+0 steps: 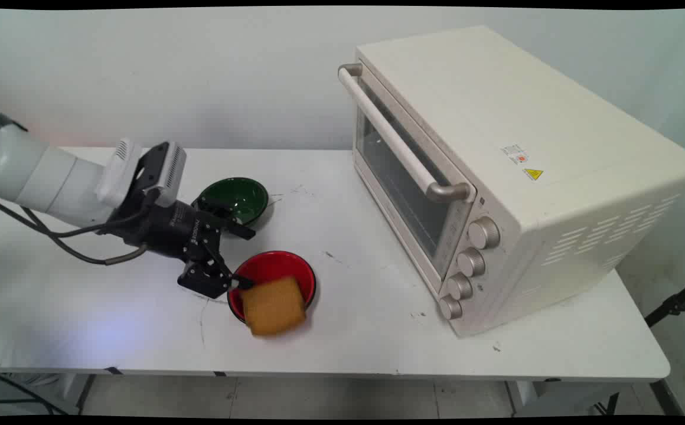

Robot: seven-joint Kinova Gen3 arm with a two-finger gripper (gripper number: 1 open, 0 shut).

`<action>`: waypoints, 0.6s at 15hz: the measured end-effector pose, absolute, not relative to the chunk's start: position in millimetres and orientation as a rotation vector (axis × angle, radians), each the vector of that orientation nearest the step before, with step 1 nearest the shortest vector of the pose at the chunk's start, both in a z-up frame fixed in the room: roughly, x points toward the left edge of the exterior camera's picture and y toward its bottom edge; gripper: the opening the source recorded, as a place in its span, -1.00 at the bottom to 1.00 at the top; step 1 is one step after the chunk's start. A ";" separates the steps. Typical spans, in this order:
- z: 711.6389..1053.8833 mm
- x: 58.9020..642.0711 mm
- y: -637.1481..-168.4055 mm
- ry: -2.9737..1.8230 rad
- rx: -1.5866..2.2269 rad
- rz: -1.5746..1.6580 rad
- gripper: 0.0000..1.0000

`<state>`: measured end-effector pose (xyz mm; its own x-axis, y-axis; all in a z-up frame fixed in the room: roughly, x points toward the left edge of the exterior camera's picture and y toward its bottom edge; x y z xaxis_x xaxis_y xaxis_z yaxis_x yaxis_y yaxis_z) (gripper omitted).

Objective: Open the oven

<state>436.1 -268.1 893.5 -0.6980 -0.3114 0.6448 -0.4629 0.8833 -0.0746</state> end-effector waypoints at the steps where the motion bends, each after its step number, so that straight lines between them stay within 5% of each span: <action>1: 895.2 437.5 -267.0 -2.389 0.556 0.308 1.00; 9: 938.5 459.0 -255.3 -2.327 0.582 0.315 1.00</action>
<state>459.0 -255.3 938.5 -0.6491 -0.3188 0.6907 -0.4908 0.8692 -0.0601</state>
